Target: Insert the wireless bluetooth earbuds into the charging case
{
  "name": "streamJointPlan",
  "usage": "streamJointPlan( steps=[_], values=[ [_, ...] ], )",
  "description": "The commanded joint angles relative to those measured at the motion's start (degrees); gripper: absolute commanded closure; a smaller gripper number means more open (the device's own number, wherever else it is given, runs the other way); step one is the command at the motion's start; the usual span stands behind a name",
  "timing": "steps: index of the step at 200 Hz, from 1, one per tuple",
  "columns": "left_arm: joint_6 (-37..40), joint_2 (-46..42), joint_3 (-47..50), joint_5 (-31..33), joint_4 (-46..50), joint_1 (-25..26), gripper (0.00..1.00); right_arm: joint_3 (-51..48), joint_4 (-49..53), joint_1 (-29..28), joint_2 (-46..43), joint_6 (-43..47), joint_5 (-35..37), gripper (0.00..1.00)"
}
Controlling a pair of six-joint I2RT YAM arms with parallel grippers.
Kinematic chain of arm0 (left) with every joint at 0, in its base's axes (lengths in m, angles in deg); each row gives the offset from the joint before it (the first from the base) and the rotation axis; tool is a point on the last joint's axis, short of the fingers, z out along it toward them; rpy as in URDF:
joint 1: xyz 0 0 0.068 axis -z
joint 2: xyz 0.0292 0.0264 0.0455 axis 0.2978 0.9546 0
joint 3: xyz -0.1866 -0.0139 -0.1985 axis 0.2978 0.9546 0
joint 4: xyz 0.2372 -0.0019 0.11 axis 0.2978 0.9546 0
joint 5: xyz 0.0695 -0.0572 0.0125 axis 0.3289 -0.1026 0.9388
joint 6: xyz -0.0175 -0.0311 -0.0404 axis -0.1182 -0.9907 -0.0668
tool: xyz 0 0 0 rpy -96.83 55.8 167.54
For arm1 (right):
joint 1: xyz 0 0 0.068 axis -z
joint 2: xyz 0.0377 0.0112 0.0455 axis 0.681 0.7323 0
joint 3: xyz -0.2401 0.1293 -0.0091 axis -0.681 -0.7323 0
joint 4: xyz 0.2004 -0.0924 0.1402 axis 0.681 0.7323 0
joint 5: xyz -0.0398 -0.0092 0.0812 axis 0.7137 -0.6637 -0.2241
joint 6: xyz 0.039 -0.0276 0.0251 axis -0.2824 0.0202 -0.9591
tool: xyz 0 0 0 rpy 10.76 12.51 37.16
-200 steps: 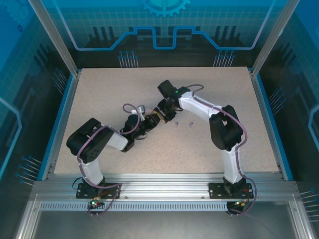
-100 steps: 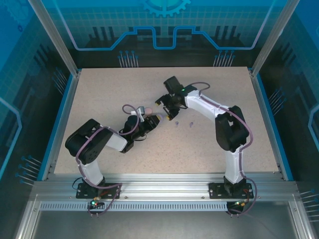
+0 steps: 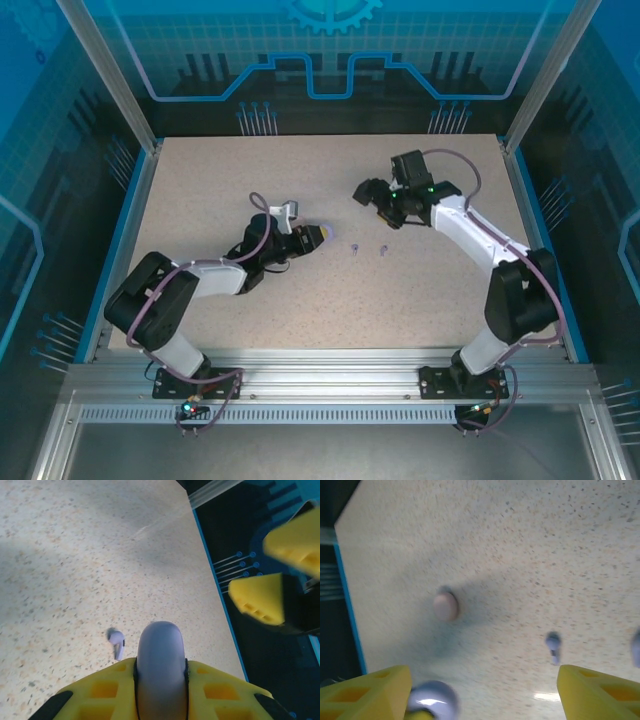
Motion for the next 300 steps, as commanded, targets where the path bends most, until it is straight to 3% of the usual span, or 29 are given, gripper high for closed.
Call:
streamJointPlan(
  steps=[1,33,84,197,300],
  values=[
    [5.27,-2.58,-3.91,-10.76,7.42,-2.49,1.00,-7.61,-10.99,1.19,-6.03,14.96,-9.02,0.23],
    [9.51,-4.00,-8.40,-18.47,15.51,-3.91,1.00,-13.38,-18.90,1.13,-7.95,16.38,-18.66,0.23],
    [10.55,-3.63,-11.11,-20.40,17.09,-4.35,1.00,-18.00,-27.12,0.00,-7.85,16.37,-24.81,0.23],
    [9.64,-2.03,-14.66,-21.89,16.91,-4.42,1.00,-16.72,-27.27,-1.94,-3.19,16.20,-24.52,0.26],
    [9.74,-4.77,-14.23,-22.60,17.51,-4.40,1.00,-18.99,-29.21,2.37,0.85,12.54,-22.69,0.34]
  ],
)
